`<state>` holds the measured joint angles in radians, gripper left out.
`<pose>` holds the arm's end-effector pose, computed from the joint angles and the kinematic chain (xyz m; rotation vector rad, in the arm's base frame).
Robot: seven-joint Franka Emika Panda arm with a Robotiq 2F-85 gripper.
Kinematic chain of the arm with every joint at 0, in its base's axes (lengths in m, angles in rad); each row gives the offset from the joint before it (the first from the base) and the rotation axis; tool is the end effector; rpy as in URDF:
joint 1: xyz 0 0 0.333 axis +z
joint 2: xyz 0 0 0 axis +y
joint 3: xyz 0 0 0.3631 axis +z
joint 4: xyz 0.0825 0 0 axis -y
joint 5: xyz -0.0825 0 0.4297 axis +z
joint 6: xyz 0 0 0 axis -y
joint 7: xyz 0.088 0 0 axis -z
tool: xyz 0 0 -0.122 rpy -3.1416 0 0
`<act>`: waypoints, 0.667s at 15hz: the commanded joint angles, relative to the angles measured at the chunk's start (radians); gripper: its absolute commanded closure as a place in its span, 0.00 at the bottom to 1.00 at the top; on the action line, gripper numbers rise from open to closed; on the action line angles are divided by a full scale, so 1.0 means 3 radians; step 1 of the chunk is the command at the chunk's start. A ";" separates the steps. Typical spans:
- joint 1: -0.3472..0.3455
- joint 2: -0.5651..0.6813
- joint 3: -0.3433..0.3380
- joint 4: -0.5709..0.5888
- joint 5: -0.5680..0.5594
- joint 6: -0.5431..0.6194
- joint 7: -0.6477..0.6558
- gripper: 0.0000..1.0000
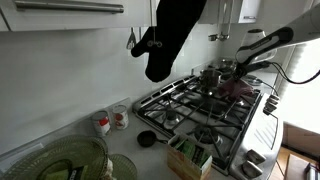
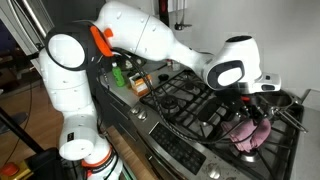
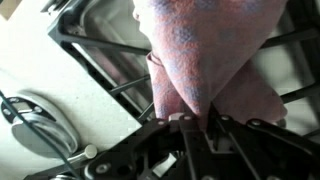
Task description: Slide the silver pot to the top right cooker on the hob of the stove, pick up the purple cloth and wipe the bottom right cooker on the hob of the stove, put the purple cloth back on the job of the stove
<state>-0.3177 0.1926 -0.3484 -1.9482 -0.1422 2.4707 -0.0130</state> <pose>0.5393 -0.4117 0.4318 2.7416 -0.7580 0.3771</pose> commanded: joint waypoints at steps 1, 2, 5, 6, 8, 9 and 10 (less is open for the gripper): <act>0.0050 0.0132 -0.0221 -0.0042 -0.0709 0.0598 0.0510 0.96; 0.0087 0.0173 -0.0316 -0.0031 -0.0952 0.0736 0.0709 0.96; 0.0300 0.0315 -0.0727 0.0048 -0.1761 0.1047 0.1451 0.96; 0.0302 0.0287 -0.0719 0.0016 -0.1863 0.0960 0.1621 0.96; 0.0203 0.0104 -0.0442 -0.0199 -0.1349 0.0600 0.1274 0.96; 0.0157 0.0034 -0.0311 -0.0287 -0.1089 0.0464 0.1072 0.96; 0.0155 0.0000 -0.0245 -0.0319 -0.0910 0.0345 0.0977 0.96</act>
<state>-0.2616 0.2575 -0.4906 -1.9754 -0.5553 2.6723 0.3748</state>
